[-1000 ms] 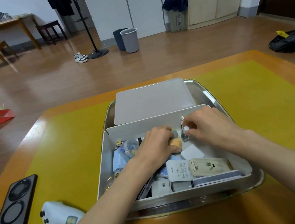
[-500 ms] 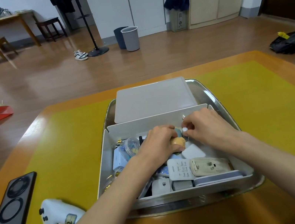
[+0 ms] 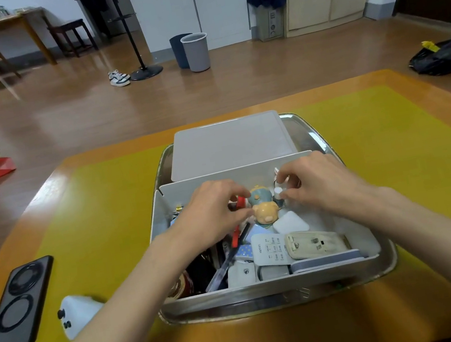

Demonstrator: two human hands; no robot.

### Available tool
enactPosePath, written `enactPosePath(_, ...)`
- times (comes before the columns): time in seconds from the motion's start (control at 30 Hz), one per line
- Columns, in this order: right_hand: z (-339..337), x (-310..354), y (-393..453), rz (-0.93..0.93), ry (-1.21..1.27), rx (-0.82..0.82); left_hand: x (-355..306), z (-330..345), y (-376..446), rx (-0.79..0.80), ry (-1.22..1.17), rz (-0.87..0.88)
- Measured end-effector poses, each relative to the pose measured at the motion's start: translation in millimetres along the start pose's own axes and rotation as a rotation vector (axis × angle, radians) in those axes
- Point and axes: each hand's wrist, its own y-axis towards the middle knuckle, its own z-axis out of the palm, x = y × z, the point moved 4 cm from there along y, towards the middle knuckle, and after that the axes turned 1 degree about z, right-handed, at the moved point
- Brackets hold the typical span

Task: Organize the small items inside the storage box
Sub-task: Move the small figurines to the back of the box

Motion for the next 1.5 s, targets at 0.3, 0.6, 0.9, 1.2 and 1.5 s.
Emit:
enactPosePath(0.3,11,38,-41,-0.193,-0.072,0.329,0,14,-43,0.236,0.267,0.054)
enactPosePath(0.6,22,47,-10,-0.098,-0.134,0.297,35,-33,-46,0.095,0.289,-0.055)
enactPosePath(0.9,44,81,20,-0.086,-0.41,0.538,65,-40,-43,0.113,0.447,-0.08)
enactPosePath(1.2,31,83,10,-0.036,-0.378,0.371,83,-24,-55,0.299,0.486,-0.14)
enactPosePath(1.5,-26,34,-26,0.211,0.634,0.08,80,-35,-58,0.228,0.451,-0.127)
